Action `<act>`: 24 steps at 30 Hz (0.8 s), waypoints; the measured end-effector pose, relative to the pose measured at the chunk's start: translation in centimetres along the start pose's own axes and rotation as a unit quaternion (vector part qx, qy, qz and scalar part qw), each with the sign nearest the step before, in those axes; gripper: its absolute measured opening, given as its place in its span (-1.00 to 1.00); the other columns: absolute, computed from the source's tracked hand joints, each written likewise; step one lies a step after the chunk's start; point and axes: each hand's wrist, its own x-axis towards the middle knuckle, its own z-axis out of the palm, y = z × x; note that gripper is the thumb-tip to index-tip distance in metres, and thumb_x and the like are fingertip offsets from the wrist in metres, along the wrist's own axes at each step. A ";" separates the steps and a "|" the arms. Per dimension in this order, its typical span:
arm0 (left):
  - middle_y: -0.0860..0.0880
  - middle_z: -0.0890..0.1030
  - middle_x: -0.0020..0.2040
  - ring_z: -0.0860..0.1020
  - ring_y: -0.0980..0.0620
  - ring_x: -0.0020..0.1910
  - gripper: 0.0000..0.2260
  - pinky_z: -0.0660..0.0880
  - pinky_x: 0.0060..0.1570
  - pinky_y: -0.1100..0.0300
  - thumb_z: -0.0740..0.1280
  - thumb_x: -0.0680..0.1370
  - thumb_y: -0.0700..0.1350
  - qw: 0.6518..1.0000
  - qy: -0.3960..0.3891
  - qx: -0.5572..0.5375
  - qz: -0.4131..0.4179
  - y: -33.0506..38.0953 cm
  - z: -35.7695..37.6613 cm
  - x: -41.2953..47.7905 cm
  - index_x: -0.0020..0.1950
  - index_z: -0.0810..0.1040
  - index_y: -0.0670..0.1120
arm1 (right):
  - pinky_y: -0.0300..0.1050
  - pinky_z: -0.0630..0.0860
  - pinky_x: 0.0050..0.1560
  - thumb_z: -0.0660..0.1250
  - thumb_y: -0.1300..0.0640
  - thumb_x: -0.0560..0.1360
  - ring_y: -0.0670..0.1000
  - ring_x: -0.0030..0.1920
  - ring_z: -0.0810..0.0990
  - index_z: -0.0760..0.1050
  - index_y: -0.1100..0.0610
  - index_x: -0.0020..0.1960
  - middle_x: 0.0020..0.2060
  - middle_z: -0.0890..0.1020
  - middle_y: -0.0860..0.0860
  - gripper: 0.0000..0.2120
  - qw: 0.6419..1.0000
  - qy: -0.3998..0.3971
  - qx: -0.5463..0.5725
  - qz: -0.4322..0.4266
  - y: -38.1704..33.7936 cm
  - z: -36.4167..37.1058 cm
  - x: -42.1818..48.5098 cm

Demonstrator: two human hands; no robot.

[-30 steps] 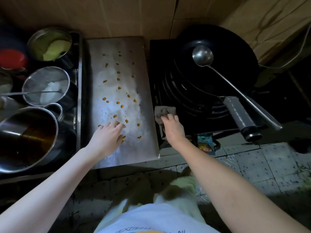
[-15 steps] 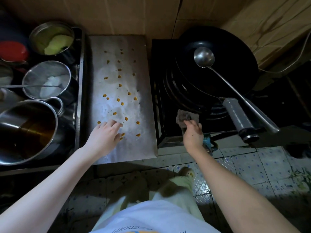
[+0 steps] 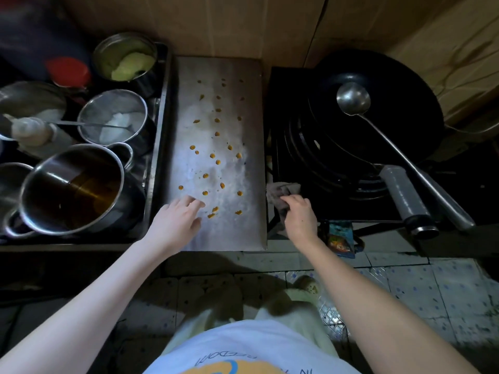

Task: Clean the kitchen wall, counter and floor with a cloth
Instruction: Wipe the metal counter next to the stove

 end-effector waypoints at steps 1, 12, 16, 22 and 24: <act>-0.03 0.43 0.32 0.45 -0.07 0.23 -0.66 0.42 0.11 0.07 0.18 0.59 -0.07 1.000 0.002 -0.001 -0.002 -0.1 0.1 -0.3 0.37 0.38 -0.04 | -0.03 0.44 0.14 0.15 0.45 0.48 0.10 0.21 0.41 0.45 0.16 0.32 0.24 0.50 0.08 -0.54 1.000 0.012 0.022 0.004 0.0 -0.2 -0.2; -0.03 0.46 0.28 0.47 -0.06 0.20 -0.68 0.43 0.08 0.10 0.20 0.58 -0.06 0.999 0.029 0.012 -0.034 -1.1 1.4 -3.7 0.33 0.39 -0.03 | -0.13 0.37 0.24 0.13 0.46 0.48 0.04 0.26 0.39 0.47 0.16 0.31 0.25 0.51 0.04 -0.53 0.994 0.058 0.074 -0.061 -4.1 -1.2 -1.4; -0.06 0.50 0.24 0.52 -0.08 0.15 -0.69 0.47 0.03 0.08 0.28 0.55 -0.08 0.998 0.036 0.010 -0.047 -1.4 1.4 -5.4 0.29 0.45 -0.07 | -0.10 0.38 0.22 0.14 0.45 0.49 0.05 0.24 0.40 0.48 0.16 0.31 0.25 0.51 0.04 -0.55 0.991 0.027 0.074 -0.104 -5.9 -0.5 -1.5; -0.09 0.54 0.21 0.56 -0.12 0.09 -0.69 0.50 -0.04 0.03 0.35 0.50 -0.12 0.997 0.046 -0.002 -0.065 -1.6 1.6 -7.4 0.24 0.51 -0.09 | -0.14 0.32 0.28 0.14 0.42 0.50 0.06 0.25 0.41 0.49 0.17 0.29 0.24 0.52 0.04 -0.59 0.992 -0.012 0.084 -0.089 -8.1 2.1 -1.1; -0.09 0.55 0.20 0.56 -0.12 0.08 -0.68 0.51 -0.04 0.02 0.36 0.50 -0.13 0.996 0.049 -0.003 -0.069 -1.9 1.6 -7.9 0.24 0.51 -0.10 | -0.11 0.35 0.23 0.15 0.39 0.51 0.08 0.23 0.41 0.49 0.15 0.29 0.24 0.52 0.04 -0.60 0.994 -0.028 0.056 -0.094 -8.9 3.3 -1.2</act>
